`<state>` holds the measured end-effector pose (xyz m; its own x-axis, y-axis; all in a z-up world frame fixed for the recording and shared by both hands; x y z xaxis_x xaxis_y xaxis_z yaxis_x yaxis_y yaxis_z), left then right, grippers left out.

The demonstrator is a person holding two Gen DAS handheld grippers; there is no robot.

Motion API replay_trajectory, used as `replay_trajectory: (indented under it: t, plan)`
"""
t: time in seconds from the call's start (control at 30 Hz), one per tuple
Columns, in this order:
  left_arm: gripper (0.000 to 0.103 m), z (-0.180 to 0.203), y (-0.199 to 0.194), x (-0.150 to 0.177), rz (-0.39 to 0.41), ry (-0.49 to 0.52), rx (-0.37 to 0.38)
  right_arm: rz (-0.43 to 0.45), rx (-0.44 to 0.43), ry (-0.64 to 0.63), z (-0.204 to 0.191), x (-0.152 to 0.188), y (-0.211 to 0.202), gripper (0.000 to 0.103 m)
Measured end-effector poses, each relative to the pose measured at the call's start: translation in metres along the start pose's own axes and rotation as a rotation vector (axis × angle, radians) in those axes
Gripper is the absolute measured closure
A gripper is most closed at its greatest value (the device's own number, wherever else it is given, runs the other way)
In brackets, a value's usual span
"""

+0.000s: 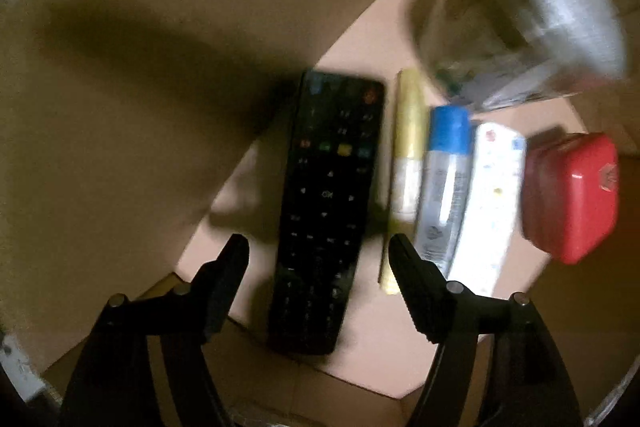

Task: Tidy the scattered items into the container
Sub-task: 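Lower the black remote onto the box floor and open the left gripper, then withdraw both grippers up and away from the cardboard box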

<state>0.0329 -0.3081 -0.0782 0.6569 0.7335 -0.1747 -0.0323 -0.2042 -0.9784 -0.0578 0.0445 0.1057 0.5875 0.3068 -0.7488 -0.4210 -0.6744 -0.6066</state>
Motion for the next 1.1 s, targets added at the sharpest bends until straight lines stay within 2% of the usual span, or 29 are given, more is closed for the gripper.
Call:
replay_trajectory:
  t: [0.13, 0.3, 0.33, 0.4, 0.53, 0.63, 0.9, 1.1]
  plan:
    - [0.03, 0.012, -0.053, 0.007, 0.108, 0.11, 0.052, 0.01, 0.018, -0.013, -0.008, -0.003, -0.005, 0.056]
    - [0.03, 0.026, -0.125, 0.024, 0.308, 0.233, 0.107, 0.023, 0.02, -0.032, -0.028, -0.009, -0.015, 0.056]
    - [0.03, 0.032, -0.134, 0.008, 0.343, 0.245, 0.113, 0.026, 0.024, -0.04, -0.033, -0.011, -0.018, 0.056]
    - [0.03, 0.036, -0.151, 0.006, 0.421, 0.273, 0.119, 0.032, 0.024, -0.05, -0.043, -0.013, -0.023, 0.056]
    - [0.03, 0.024, -0.178, 0.007, 0.573, 0.276, 0.118, 0.047, 0.03, -0.069, -0.064, -0.017, -0.035, 0.056]
    - [0.03, 0.012, -0.191, 0.021, 0.672, 0.255, 0.147, 0.064, 0.032, -0.071, -0.076, -0.021, -0.041, 0.056]
    - [0.03, -0.013, -0.218, 0.05, 0.755, 0.261, 0.195, 0.084, 0.024, -0.108, -0.124, -0.039, -0.03, 0.056]
    - [0.03, -0.036, -0.221, 0.064, 0.776, 0.243, 0.22, 0.084, 0.027, -0.125, -0.156, -0.047, -0.011, 0.056]
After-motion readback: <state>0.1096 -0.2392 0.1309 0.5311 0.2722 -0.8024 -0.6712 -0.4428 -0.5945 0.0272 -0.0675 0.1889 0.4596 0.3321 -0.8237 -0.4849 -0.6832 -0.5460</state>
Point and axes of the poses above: each gripper's, at about its wrist camera, not at the fingertips, and y roughly the way its jaws point, z to its right, x to its underside, the point moved 4 cm from there along y, roughly the way its jaws point, and after that the axes turned 13 degrees about z, right-handed, at the moved point
